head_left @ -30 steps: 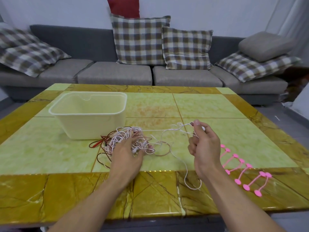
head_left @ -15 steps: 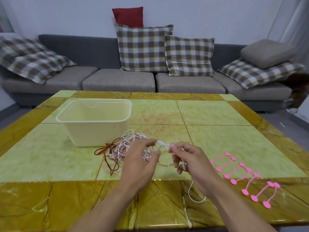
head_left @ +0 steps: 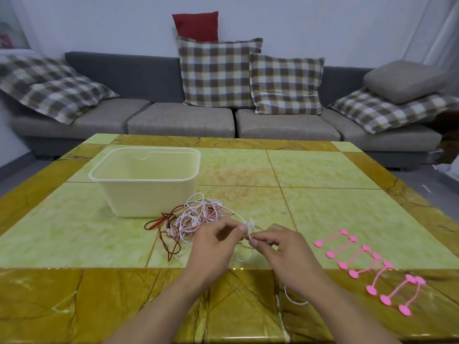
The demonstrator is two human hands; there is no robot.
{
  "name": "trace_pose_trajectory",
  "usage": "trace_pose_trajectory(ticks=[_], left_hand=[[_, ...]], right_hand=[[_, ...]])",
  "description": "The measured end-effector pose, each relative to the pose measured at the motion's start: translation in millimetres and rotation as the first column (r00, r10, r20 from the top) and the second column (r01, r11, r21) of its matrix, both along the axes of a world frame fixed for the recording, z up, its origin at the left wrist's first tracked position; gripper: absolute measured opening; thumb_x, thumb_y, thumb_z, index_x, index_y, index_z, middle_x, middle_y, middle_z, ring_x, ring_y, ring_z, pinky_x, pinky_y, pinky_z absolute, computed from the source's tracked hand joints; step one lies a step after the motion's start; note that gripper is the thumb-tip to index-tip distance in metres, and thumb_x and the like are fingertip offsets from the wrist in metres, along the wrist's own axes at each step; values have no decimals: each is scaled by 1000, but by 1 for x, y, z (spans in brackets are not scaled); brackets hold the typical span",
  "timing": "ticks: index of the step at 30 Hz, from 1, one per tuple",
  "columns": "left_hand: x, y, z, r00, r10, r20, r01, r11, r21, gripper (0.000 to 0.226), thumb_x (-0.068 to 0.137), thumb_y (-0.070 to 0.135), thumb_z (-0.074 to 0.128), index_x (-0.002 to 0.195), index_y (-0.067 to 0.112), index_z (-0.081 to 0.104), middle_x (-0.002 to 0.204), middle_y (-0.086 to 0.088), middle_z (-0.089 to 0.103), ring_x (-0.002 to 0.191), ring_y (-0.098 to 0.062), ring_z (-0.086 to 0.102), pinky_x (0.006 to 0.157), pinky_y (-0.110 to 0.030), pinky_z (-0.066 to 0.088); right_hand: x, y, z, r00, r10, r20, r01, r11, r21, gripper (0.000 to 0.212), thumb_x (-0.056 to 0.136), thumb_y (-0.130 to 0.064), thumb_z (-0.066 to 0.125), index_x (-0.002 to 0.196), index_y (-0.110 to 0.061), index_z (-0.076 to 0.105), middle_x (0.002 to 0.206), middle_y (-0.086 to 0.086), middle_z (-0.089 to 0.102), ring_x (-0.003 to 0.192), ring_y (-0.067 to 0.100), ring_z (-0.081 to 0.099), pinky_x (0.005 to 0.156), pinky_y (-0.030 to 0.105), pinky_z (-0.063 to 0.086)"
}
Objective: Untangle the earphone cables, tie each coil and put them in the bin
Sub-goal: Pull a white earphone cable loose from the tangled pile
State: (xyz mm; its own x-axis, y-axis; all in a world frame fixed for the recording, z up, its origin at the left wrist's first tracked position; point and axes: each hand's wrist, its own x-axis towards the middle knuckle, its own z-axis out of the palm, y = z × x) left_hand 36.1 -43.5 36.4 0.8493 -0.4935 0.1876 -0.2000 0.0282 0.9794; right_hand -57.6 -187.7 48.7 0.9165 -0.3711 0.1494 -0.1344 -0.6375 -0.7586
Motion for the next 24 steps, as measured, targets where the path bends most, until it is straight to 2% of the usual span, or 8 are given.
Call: trace_pose_trajectory(ticks=[2, 5, 8, 12, 14, 17, 20, 24], left_hand=[[1, 0, -3, 1000, -3, 13, 3, 1000, 16, 7, 89, 19, 75, 87, 12, 77, 82, -2, 76, 85, -20, 73, 86, -41, 59], [1, 0, -5, 999, 3, 42, -4, 1000, 31, 9, 92, 20, 73, 89, 13, 77, 82, 0, 76, 84, -17, 73, 84, -37, 59], [1, 1, 0, 1000, 25, -6, -25, 1000, -13, 12, 94, 15, 68, 91, 9, 78, 82, -3, 77, 83, -16, 74, 78, -25, 58], [5, 3, 0, 997, 47, -68, -50, 998, -37, 14, 96, 16, 66, 94, 8, 77, 86, -7, 77, 86, -22, 74, 81, -27, 58], [6, 3, 0, 994, 42, -98, -46, 998, -44, 14, 97, 16, 65, 96, 8, 76, 87, -7, 78, 88, -23, 74, 80, -24, 58], [4, 2, 2, 991, 14, -130, -23, 997, -68, 14, 98, 11, 63, 98, 3, 73, 85, -9, 78, 86, -21, 76, 74, -17, 54], [2, 2, 3, 993, -14, -116, 4, 997, -83, 13, 97, 10, 63, 98, 1, 73, 84, -11, 78, 84, -22, 76, 77, -21, 56], [0, 4, 0, 1000, 3, -29, -3, 1000, 9, 13, 98, 13, 63, 92, 6, 72, 81, -6, 78, 83, -19, 75, 81, -24, 55]], right_hand=[[2, 0, -3, 999, 26, -45, -32, 992, -123, 12, 95, -42, 66, 96, -52, 73, 84, -9, 60, 80, 6, 59, 73, 33, 49], [3, 1, -3, 998, 14, -60, -25, 983, -184, 11, 96, -41, 66, 100, -45, 76, 82, -13, 58, 80, 3, 58, 71, 28, 49], [1, 5, 3, 1000, -19, 25, 17, 998, 67, 10, 92, -37, 73, 98, -42, 78, 80, -20, 69, 77, 3, 63, 71, 18, 48], [-1, 8, 12, 998, -46, 44, 30, 950, 311, 12, 99, -33, 63, 94, -30, 74, 79, -9, 77, 78, 7, 72, 74, 31, 55], [-1, 10, 14, 997, -66, 29, 53, 943, 329, 4, 97, -31, 66, 100, -29, 66, 75, -8, 77, 77, 2, 72, 79, 30, 54], [0, 12, 11, 997, -74, 18, 66, 960, 272, 16, 93, -36, 72, 106, -34, 64, 71, -7, 75, 74, 1, 70, 75, 20, 51], [2, 12, 7, 994, -100, 49, 87, 970, 227, 11, 89, -38, 75, 98, -36, 69, 69, -3, 68, 60, 5, 58, 58, 15, 42], [3, 11, 2, 998, -62, 23, 56, 977, 204, 14, 93, -36, 73, 82, -28, 70, 68, -4, 64, 58, 6, 50, 56, 22, 39]])
